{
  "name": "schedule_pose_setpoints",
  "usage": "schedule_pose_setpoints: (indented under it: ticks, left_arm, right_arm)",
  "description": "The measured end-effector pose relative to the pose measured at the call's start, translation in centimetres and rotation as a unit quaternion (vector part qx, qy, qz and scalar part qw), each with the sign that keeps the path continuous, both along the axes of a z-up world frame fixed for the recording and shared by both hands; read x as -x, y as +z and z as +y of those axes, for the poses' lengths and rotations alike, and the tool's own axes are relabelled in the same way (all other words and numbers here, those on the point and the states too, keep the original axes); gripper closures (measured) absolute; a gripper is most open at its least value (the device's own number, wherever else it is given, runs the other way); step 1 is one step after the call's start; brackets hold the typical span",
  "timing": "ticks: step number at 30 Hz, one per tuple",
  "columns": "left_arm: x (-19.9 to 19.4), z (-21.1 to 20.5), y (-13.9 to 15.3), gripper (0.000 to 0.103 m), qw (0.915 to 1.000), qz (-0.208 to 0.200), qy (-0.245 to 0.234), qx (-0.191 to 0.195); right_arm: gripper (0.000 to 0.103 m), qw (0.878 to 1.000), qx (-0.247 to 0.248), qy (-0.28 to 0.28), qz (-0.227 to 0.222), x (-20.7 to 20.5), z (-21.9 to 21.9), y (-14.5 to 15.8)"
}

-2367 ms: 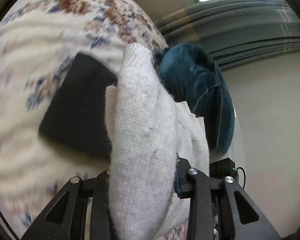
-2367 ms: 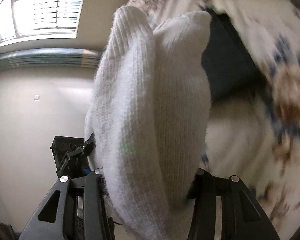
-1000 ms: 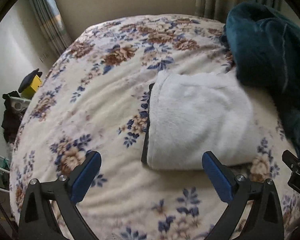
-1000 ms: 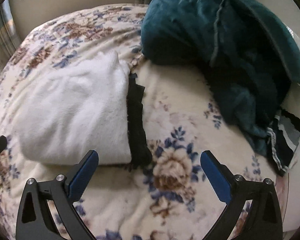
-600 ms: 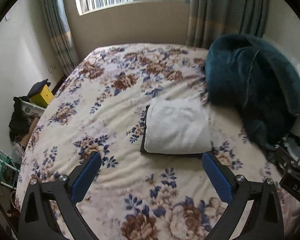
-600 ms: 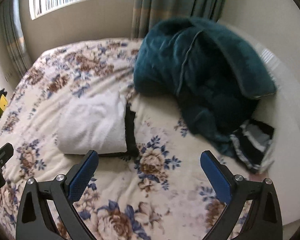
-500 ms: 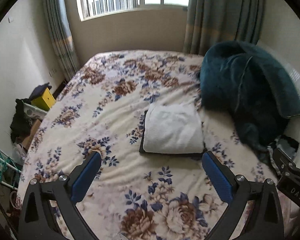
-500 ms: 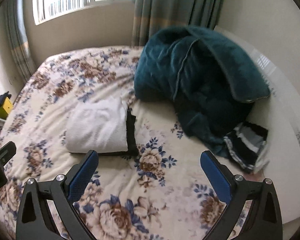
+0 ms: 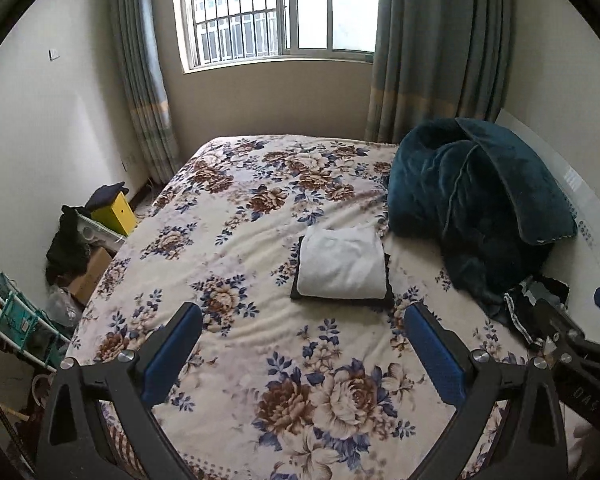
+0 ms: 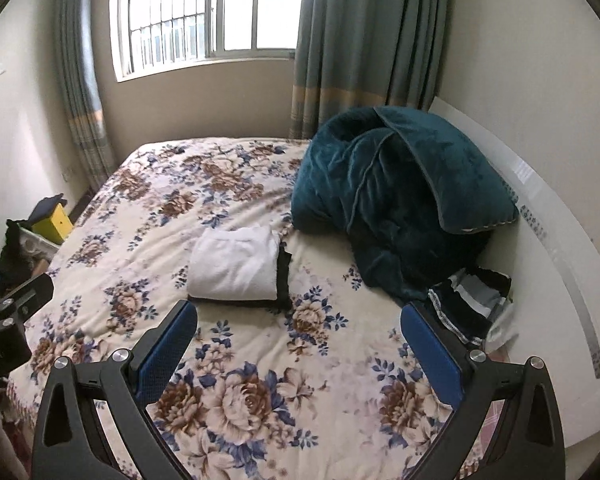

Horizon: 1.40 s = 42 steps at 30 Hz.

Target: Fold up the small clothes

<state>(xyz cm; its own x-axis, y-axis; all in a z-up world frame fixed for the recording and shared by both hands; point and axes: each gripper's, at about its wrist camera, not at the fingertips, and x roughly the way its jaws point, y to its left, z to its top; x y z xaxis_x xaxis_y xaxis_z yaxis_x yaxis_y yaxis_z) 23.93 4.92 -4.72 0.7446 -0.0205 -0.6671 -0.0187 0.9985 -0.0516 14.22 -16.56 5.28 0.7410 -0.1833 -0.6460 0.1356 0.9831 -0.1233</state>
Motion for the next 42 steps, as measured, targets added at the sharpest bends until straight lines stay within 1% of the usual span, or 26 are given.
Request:
schedule_pose_setpoints:
  ticks: [6, 12, 20, 29, 42]
  left_arm:
    - [2.0, 0.2, 0.4, 0.000, 0.9999, -0.008, -0.001, -0.008]
    - [3.6, 0.1, 1.1, 0.000, 0.9998, -0.020, 0.003, -0.004]
    - [4.4, -0.2, 1.6, 0.000, 0.9996, -0.028, 0.003, -0.002]
    - [4.6, -0.4, 2.0, 0.000, 0.9994, -0.030, 0.010, -0.012]
    - [4.7, -0.3, 2.5, 0.000, 0.9992, -0.036, 0.010, -0.017]
  right_arm:
    - [0.000, 1.000, 0.005, 0.005, -0.025, 3.8, 1.0, 2.5]
    - [0.000, 0.999, 0.004, 0.007, -0.036, 5.0, 1.2, 3.6]
    - [0.000, 0.999, 0.003, 0.013, -0.045, 5.2, 1.0, 4.3]
    - [0.000, 0.999, -0.007, 0.021, -0.048, 5.1, 0.7, 4.3]
    - [0.000, 0.998, -0.013, 0.025, -0.053, 5.1, 0.8, 4.7]
